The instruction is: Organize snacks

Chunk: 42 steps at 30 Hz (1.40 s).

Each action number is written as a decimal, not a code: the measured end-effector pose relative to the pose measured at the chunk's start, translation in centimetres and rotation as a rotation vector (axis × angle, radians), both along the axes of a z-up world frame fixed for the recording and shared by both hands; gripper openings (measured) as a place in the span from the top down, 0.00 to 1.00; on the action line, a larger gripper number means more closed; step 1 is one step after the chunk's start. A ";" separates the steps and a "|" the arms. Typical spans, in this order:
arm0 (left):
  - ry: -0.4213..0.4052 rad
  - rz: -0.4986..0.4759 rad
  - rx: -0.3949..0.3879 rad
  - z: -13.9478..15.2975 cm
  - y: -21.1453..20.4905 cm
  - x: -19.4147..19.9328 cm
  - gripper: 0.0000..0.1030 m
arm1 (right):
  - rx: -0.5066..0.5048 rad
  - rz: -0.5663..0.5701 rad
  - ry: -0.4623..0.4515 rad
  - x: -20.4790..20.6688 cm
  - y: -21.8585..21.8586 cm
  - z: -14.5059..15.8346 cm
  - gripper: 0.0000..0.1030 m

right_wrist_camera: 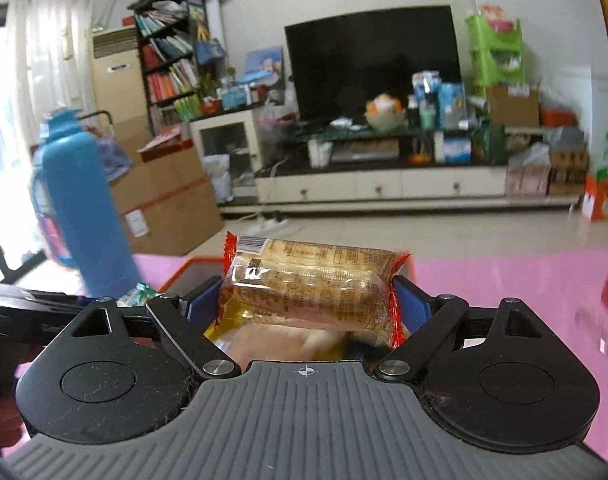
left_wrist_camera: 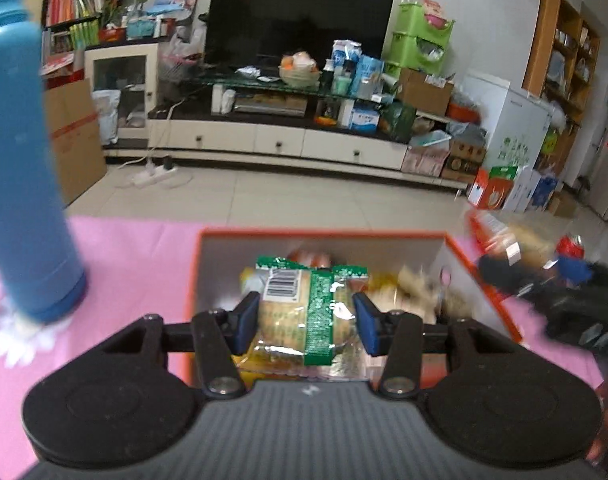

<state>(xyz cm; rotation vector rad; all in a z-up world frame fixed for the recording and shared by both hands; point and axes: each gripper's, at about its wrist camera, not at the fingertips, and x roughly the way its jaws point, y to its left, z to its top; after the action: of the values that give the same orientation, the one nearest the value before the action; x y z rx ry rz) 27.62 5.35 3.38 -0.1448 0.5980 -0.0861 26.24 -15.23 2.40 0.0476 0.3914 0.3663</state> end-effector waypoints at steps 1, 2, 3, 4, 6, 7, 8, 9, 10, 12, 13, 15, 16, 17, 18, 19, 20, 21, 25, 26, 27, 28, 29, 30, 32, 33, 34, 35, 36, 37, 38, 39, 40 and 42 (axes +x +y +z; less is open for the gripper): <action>0.006 0.002 0.000 -0.2 -0.2 1.2 0.53 | -0.014 -0.011 0.000 1.5 0.4 -0.2 0.37; 0.018 0.008 0.004 -0.7 -0.3 2.6 0.53 | -0.023 -0.017 0.012 3.1 0.8 -0.6 0.37; 0.029 0.016 0.008 -1.2 -0.4 3.7 0.53 | -0.024 -0.016 0.029 4.5 1.1 -1.2 0.37; 0.050 0.025 0.006 -2.1 -0.3 4.8 0.52 | -0.027 -0.014 0.047 5.7 1.4 -1.9 0.37; 0.076 0.041 0.009 -3.5 -0.1 5.8 0.41 | -0.048 -0.022 0.106 7.7 2.0 -3.7 0.36; 0.070 0.047 0.028 -4.0 -0.1 5.8 0.30 | -0.061 -0.015 0.150 8.5 2.3 -4.6 0.32; 0.064 0.041 0.048 -4.1 -0.2 5.8 0.26 | -0.065 -0.007 0.184 9.2 2.6 -5.5 0.30; 0.059 0.042 0.066 -4.0 -0.3 5.6 0.20 | -0.069 0.006 0.186 9.4 2.8 -6.2 0.29; 0.052 0.052 0.078 -3.7 -0.3 5.4 0.15 | -0.092 0.009 0.170 9.2 3.1 -6.4 0.28; 0.006 0.064 0.047 -2.5 0.2 4.4 0.11 | -0.103 0.009 0.170 8.9 3.5 -6.1 0.24; -0.017 0.063 0.021 -1.8 0.5 4.0 0.08 | -0.088 0.006 0.162 8.8 3.3 -5.7 0.23; -0.058 0.072 -0.005 -0.4 0.8 3.0 0.03 | -0.059 -0.003 0.138 8.0 3.0 -4.8 0.19; -0.080 0.082 -0.004 0.2 0.9 2.5 0.03 | -0.048 -0.010 0.123 7.6 2.6 -4.3 0.19; -0.103 0.088 -0.001 0.8 0.9 1.8 0.03 | -0.041 -0.016 0.113 7.1 2.3 -3.9 0.19; -0.122 0.090 0.003 1.4 0.9 1.2 0.03 | -0.035 -0.020 0.106 6.7 2.0 -3.6 0.19; -0.138 0.093 0.008 2.0 0.8 0.5 0.02 | -0.026 -0.024 0.099 6.1 1.6 -3.3 0.19; -0.147 0.096 0.009 2.4 0.8 -0.2 0.02 | -0.012 -0.030 0.095 5.6 1.1 -3.0 0.19; -0.154 0.095 0.007 2.7 0.6 -0.8 0.02 | 0.004 -0.039 0.096 5.0 0.5 -2.7 0.19; -0.128 0.063 0.002 2.2 0.0 -5.1 0.01 | 0.055 -0.040 0.142 1.9 -1.6 -2.7 0.19; -0.107 0.058 -0.003 1.4 -0.2 -6.6 0.01 | 0.062 -0.048 0.149 0.6 -2.3 -3.1 0.19; -0.086 0.055 -0.007 0.7 -0.3 -7.9 0.01 | 0.069 -0.064 0.158 -1.0 -3.0 -3.6 0.19; -0.060 0.052 -0.009 -0.3 -0.5 -9.4 0.01 | 0.079 -0.080 0.173 -2.5 -3.6 -4.3 0.19; -0.031 0.056 -0.013 -1.4 -0.8 -10.9 0.01 | 0.089 -0.093 0.195 -3.9 -4.1 -5.0 0.19; -0.004 0.061 -0.020 -2.3 -0.9 -12.1 0.01 | 0.097 -0.096 0.218 -5.2 -4.6 -5.7 0.19; 0.072 0.065 -0.034 -4.5 -1.6 -14.7 0.01 | 0.102 -0.094 0.261 -8.0 -5.1 -6.8 0.19; 0.099 0.075 -0.036 -5.3 -2.0 -15.8 0.01 | 0.095 -0.096 0.272 -9.5 -5.2 -7.3 0.19; 0.115 0.083 -0.036 -6.0 -2.4 -16.7 0.01 | 0.083 -0.098 0.279 -11.1 -5.2 -7.9 0.19; 0.135 0.091 -0.039 -6.9 -2.8 -18.0 0.01 | 0.070 -0.101 0.283 -12.4 -5.1 -8.3 0.19; 0.147 0.100 -0.039 -7.6 -3.1 -19.0 0.01 | 0.057 -0.105 0.287 -13.5 -5.0 -8.6 0.19; 0.157 0.110 -0.032 -8.2 -3.4 -19.9 0.01 | 0.045 -0.106 0.289 -14.5 -4.9 -9.0 0.19; 0.171 0.113 -0.020 -8.7 -3.9 -20.6 0.01 | 0.034 -0.107 0.289 -15.4 -4.8 -9.2 0.19; 0.183 0.107 -0.007 -9.1 -4.2 -21.0 0.01 | 0.026 -0.108 0.290 -16.2 -4.8 -9.4 0.19; 0.192 0.096 0.010 -9.3 -4.6 -21.4 0.01 | 0.019 -0.111 0.294 -17.0 -4.7 -9.7 0.19; 0.182 0.099 0.054 -9.3 -5.3 -22.2 0.01 | 0.012 -0.124 0.304 -18.0 -4.8 -10.0 0.19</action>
<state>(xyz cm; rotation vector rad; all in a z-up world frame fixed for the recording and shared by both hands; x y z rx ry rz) 5.47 0.07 -5.90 -0.1303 0.7726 0.0393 8.19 -20.02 -7.63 0.1395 0.6835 0.2388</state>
